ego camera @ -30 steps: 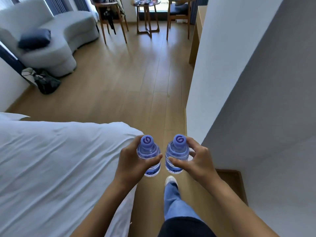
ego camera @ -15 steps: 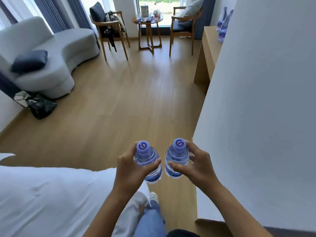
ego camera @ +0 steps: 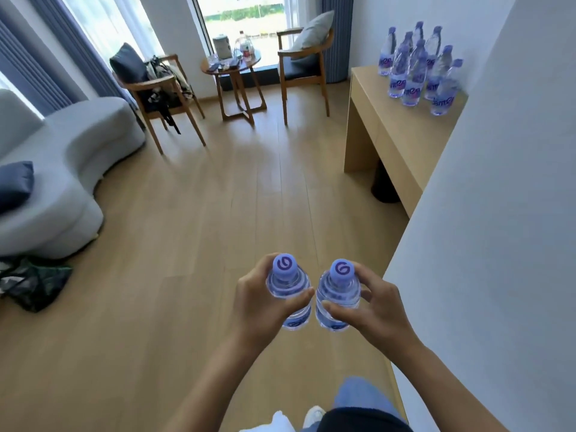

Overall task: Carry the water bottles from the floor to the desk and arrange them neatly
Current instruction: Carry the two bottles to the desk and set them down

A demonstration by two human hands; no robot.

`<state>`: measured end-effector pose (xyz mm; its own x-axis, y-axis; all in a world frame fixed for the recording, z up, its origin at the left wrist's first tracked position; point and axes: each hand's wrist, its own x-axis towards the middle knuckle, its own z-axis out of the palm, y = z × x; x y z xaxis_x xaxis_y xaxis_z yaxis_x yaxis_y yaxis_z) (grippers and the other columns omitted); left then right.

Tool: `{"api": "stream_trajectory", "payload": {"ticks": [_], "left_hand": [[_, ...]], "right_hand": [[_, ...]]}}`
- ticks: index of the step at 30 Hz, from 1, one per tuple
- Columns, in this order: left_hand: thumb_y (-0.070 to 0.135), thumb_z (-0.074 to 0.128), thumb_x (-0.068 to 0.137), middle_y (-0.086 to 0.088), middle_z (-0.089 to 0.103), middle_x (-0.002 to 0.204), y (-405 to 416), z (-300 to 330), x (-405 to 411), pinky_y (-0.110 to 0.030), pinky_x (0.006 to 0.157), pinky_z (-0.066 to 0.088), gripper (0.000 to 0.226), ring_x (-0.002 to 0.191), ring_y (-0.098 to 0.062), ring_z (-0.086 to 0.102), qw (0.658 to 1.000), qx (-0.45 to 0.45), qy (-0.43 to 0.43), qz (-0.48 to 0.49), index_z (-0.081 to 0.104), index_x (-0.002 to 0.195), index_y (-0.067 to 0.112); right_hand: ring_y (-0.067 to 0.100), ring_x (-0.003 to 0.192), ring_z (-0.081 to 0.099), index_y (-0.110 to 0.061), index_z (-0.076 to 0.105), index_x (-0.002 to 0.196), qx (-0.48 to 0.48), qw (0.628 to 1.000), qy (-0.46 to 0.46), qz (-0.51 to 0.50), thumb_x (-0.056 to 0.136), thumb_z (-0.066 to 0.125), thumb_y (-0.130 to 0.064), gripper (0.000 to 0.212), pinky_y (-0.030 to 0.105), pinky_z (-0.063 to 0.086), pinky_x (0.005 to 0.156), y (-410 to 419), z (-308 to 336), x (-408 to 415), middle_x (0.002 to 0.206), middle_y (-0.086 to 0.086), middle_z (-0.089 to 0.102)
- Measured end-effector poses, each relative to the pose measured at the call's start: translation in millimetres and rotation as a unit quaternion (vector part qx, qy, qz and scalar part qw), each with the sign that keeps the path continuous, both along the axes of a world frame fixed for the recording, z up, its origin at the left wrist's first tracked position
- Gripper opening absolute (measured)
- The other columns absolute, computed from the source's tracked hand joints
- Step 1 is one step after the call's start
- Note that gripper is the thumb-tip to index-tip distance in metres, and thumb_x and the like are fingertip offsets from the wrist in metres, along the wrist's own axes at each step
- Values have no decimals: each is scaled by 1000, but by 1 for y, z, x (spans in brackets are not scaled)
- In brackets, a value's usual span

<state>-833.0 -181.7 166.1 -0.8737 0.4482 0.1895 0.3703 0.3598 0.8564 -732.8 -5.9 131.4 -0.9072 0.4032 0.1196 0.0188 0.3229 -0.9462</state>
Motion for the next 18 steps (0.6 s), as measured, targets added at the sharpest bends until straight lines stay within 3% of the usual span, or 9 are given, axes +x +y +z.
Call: {"api": "stream_trajectory", "payload": {"ticks": [5, 12, 18], "left_hand": [[20, 91, 62, 17, 70, 84, 45, -3, -91, -18, 68, 53, 41, 74, -1, 66, 1000, 11, -24, -9, 65, 92, 30], [20, 91, 62, 19, 69, 83, 138, -4, -215, -11, 66, 49, 42, 73, 1, 65, 999, 15, -24, -31, 64, 92, 31], [23, 91, 62, 18, 69, 83, 224, 6, -305, -10, 65, 48, 40, 73, -1, 66, 997, 21, -33, -70, 63, 91, 31]], "right_hand": [[5, 89, 70, -36, 64, 107, -12, 1000, 1, -16, 68, 89, -12, 53, 13, 53, 75, 44, 1, -89, 98, -21, 72], [4, 93, 70, -30, 64, 113, -12, 999, 4, -36, 68, 89, -12, 55, 15, 53, 81, 134, 9, -207, 100, -11, 74], [7, 93, 69, -29, 64, 112, -2, 998, -1, -55, 71, 87, -9, 52, 12, 50, 81, 211, 22, -283, 101, -14, 72]]}}
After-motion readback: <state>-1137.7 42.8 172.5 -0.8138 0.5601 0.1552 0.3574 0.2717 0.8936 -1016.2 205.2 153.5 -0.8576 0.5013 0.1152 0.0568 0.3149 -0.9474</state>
